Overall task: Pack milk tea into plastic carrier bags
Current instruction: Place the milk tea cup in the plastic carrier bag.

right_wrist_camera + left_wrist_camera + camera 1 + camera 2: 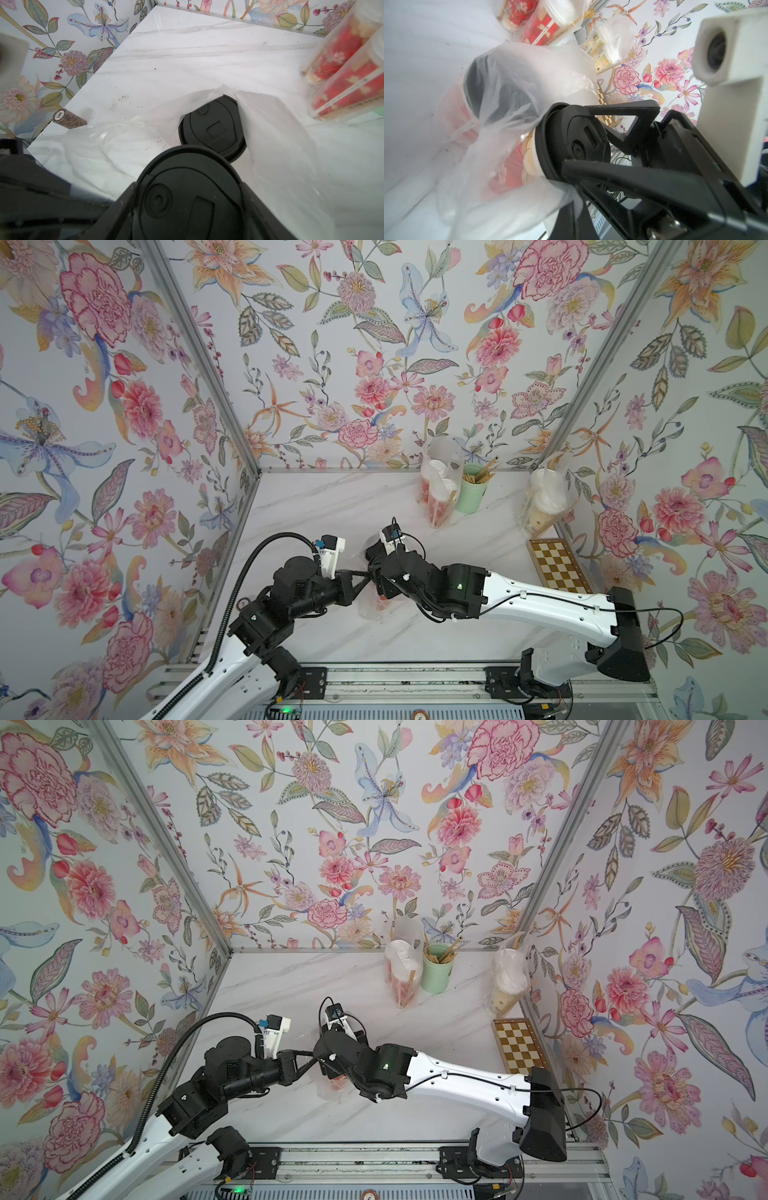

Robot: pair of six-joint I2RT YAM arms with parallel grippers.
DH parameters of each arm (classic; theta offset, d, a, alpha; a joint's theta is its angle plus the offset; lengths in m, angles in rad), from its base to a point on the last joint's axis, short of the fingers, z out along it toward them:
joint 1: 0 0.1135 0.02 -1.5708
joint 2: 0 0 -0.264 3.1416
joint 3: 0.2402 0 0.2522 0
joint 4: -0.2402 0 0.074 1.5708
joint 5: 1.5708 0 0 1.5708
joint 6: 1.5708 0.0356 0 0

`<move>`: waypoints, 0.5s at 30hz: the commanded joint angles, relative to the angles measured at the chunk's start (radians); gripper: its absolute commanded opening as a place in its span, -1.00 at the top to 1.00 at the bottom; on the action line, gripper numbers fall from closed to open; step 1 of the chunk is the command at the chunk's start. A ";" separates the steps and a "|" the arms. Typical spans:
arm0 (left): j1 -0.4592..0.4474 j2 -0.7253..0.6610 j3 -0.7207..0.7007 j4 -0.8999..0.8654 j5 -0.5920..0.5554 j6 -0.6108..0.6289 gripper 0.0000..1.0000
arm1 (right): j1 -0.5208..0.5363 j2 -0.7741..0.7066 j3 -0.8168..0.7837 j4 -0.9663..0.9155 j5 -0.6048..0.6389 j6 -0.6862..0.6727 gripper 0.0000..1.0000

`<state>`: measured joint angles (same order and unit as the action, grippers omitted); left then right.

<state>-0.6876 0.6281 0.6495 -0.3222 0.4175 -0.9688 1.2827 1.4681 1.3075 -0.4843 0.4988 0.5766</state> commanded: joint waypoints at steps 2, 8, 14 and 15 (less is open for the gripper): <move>-0.009 -0.013 0.048 0.017 -0.012 0.019 0.93 | 0.012 0.000 0.012 0.002 0.011 -0.041 0.06; -0.009 -0.011 0.034 0.001 -0.026 0.022 0.93 | 0.014 -0.059 0.072 0.008 0.004 -0.049 0.10; -0.009 -0.024 0.014 0.003 -0.033 0.008 0.94 | 0.027 -0.104 0.002 0.102 0.003 -0.001 0.22; -0.009 -0.028 0.010 0.006 -0.031 0.005 0.94 | 0.030 -0.110 -0.012 0.117 0.004 0.005 0.23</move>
<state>-0.6876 0.6125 0.6567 -0.3279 0.4026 -0.9623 1.2968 1.3972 1.3197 -0.4587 0.5068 0.5503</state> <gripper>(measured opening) 0.048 0.703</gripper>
